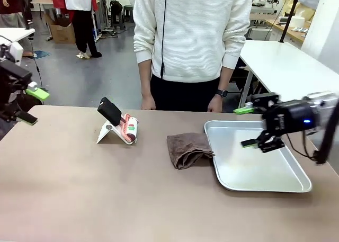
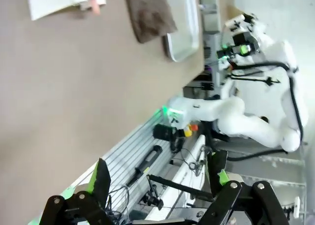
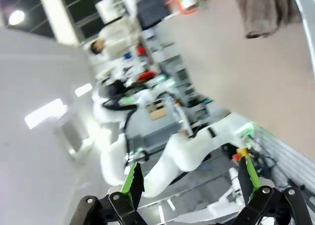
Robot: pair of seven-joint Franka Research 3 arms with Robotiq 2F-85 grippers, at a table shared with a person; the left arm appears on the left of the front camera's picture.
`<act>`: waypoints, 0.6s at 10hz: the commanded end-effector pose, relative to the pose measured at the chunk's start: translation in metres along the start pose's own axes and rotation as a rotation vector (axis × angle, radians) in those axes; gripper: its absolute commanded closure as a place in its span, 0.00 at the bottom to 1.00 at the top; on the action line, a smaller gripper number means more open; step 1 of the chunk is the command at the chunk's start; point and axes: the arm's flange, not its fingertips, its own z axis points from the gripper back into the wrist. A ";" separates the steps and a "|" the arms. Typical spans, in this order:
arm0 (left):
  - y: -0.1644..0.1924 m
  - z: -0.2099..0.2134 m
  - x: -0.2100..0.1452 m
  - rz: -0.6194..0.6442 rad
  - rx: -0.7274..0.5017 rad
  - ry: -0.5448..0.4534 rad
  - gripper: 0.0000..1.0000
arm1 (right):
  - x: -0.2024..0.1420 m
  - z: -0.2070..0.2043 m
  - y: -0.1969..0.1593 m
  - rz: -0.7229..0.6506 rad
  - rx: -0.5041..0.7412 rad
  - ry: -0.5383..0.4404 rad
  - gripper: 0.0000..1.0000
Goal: Clean the surface of the table.
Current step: Return the Lint Roller and towel to their original positions.
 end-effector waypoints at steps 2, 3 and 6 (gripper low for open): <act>0.029 0.007 -0.015 -0.061 -0.213 -0.108 0.00 | -0.018 0.077 -0.057 0.054 0.271 0.052 0.00; 0.040 0.017 -0.015 -0.047 -0.277 -0.184 0.00 | -0.015 0.105 -0.073 0.059 0.327 0.030 0.00; 0.066 0.040 -0.013 0.091 -0.319 -0.302 0.00 | 0.000 0.140 -0.105 0.123 0.394 0.012 0.00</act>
